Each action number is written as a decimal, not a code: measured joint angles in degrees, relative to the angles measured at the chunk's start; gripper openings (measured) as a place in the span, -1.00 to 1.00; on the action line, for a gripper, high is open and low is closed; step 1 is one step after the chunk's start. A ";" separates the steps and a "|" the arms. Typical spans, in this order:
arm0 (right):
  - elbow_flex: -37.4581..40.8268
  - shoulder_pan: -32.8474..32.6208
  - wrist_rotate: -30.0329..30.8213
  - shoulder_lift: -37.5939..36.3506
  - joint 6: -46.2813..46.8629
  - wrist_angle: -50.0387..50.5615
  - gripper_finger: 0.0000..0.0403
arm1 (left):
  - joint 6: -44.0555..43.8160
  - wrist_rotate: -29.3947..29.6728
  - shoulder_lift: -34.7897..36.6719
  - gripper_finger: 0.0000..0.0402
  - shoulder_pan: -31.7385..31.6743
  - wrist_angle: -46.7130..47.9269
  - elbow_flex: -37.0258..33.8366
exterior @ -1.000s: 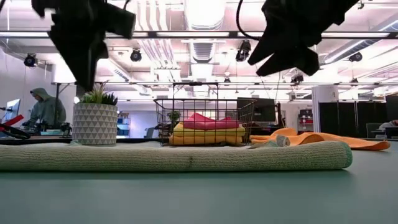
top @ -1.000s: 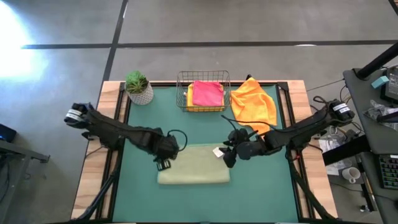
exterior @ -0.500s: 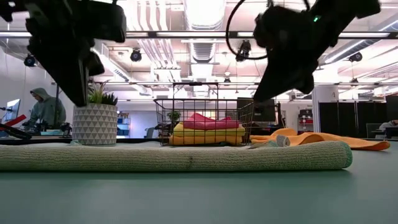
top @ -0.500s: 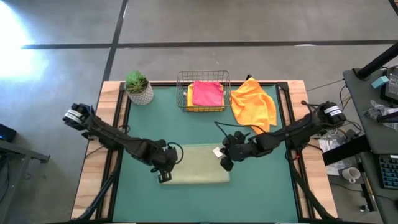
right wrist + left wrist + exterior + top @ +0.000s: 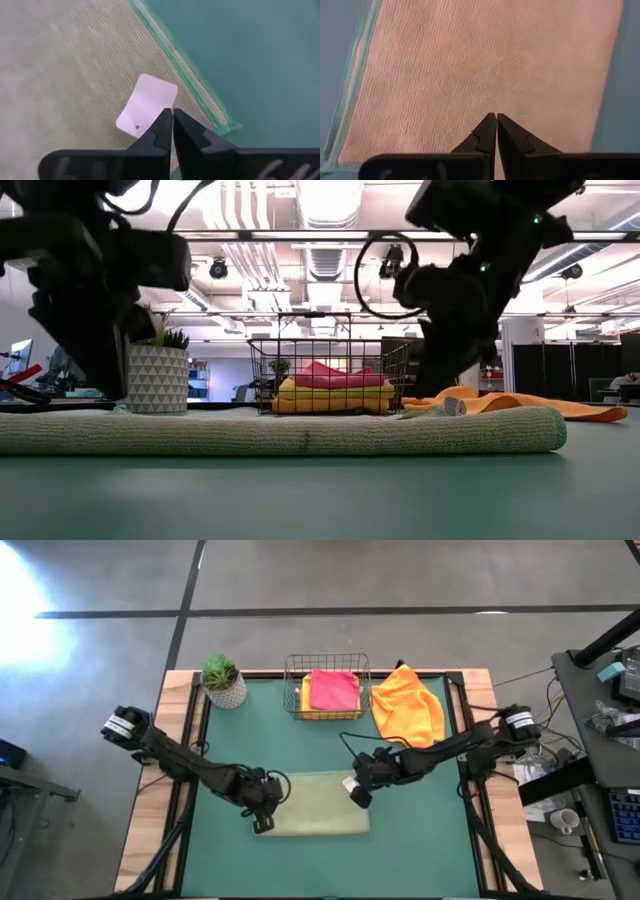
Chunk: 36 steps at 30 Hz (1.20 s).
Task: Fold microfiber towels
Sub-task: Fold the green microfiber cloth
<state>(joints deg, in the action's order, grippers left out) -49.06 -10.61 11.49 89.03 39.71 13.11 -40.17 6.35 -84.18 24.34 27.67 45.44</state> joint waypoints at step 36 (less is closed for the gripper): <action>0.00 -3.23 -9.26 4.53 18.51 -3.33 -0.96 | 9.98 11.65 -1.54 -1.00 -19.81 -16.64 -9.47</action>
<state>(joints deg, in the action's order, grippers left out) -49.06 -13.85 2.22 93.56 58.22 9.78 -30.20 18.00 -85.72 4.52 11.02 35.97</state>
